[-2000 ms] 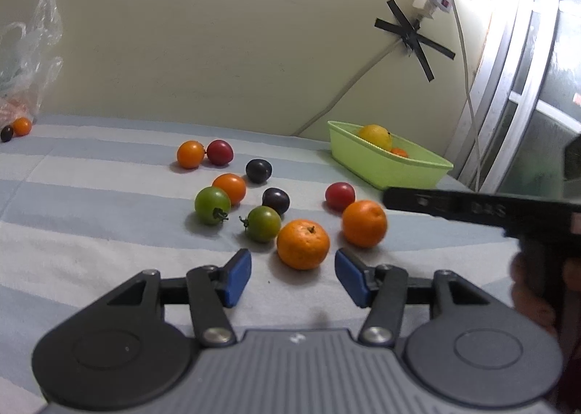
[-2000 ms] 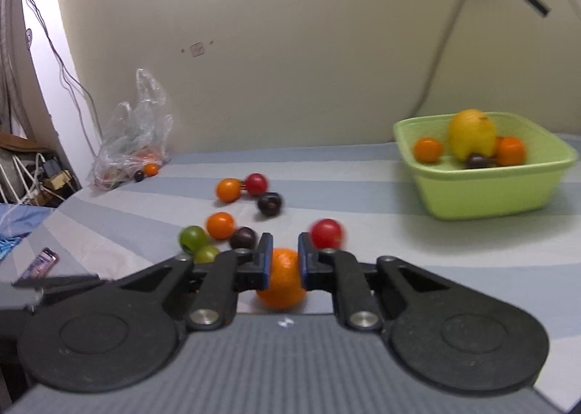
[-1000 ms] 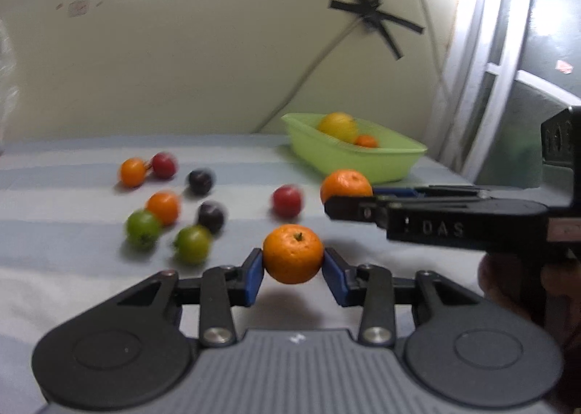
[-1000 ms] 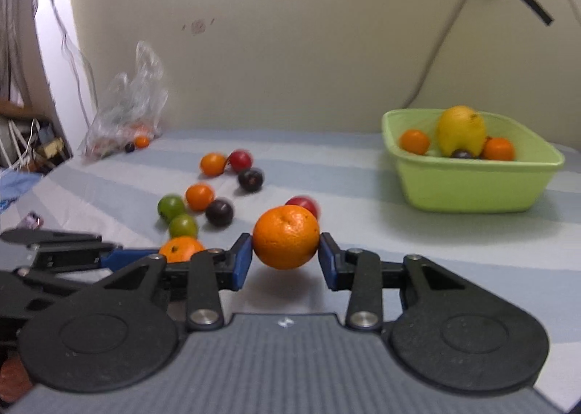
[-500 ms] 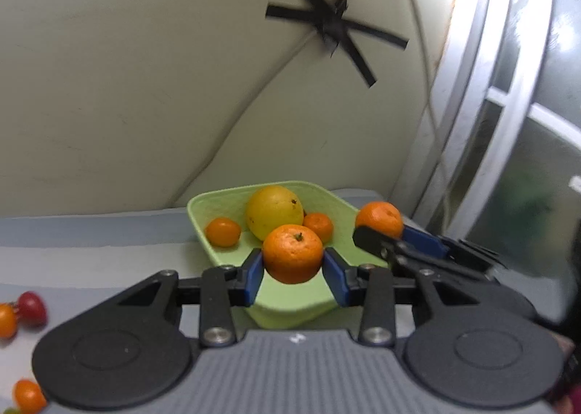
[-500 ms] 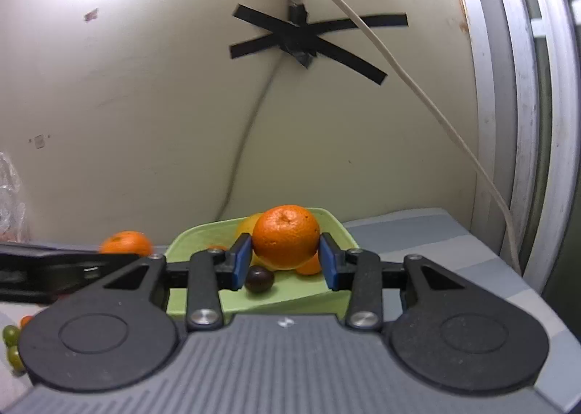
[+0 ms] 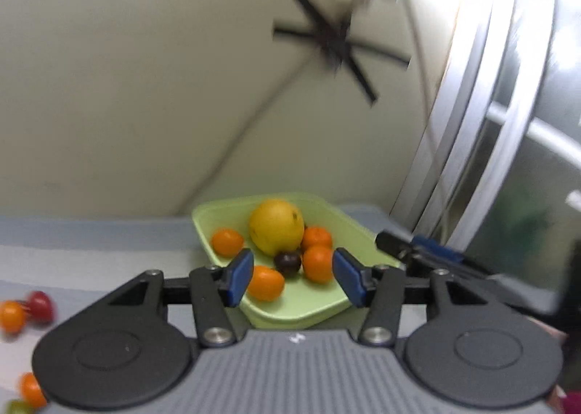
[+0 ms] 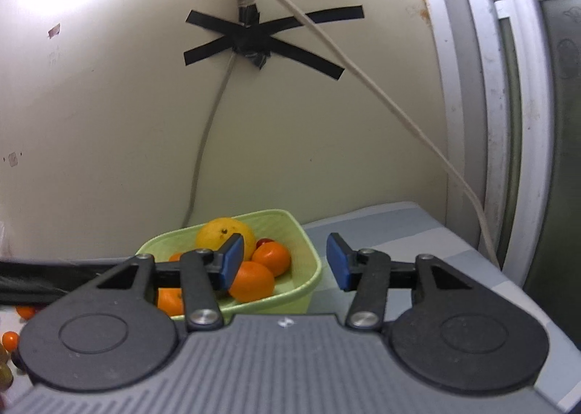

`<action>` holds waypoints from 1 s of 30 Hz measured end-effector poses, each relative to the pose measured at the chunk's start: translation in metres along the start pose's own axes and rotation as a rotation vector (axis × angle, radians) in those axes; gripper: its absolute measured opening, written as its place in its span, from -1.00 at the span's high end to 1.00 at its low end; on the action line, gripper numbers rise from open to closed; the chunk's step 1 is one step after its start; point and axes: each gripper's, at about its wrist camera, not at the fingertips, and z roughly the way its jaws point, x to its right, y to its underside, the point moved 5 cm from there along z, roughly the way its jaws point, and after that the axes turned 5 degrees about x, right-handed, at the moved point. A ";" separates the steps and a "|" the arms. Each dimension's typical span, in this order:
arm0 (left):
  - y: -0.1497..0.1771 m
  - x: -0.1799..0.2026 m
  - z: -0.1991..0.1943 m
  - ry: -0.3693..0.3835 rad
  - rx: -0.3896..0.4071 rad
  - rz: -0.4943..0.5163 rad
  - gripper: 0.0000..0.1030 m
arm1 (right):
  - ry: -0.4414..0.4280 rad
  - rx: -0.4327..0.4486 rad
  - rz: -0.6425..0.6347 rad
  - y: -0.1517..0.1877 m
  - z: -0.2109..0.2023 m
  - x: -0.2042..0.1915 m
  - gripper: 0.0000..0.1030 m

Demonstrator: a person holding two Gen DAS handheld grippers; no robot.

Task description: Organize fruits

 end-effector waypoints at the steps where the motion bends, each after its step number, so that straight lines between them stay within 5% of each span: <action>1: -0.003 -0.006 -0.018 -0.001 0.026 0.002 0.04 | 0.004 0.004 0.005 0.000 -0.002 0.001 -0.03; 6: 0.006 -0.056 -0.114 -0.157 0.112 0.051 0.04 | 0.019 0.033 0.043 -0.002 -0.009 0.007 -0.02; 12: 0.050 -0.128 -0.172 -0.336 0.005 -0.033 0.04 | 0.024 0.125 0.044 -0.008 -0.031 0.002 -0.02; 17: 0.066 -0.153 -0.176 -0.283 -0.026 -0.147 0.04 | -0.137 0.057 0.011 -0.005 -0.048 -0.040 -0.02; 24: 0.077 -0.159 -0.141 -0.180 -0.059 -0.215 0.04 | -0.467 -0.220 -0.129 0.045 -0.079 -0.148 0.03; 30: 0.085 -0.154 -0.122 -0.187 -0.078 -0.179 0.04 | -0.528 -0.318 -0.287 0.077 -0.073 -0.205 0.02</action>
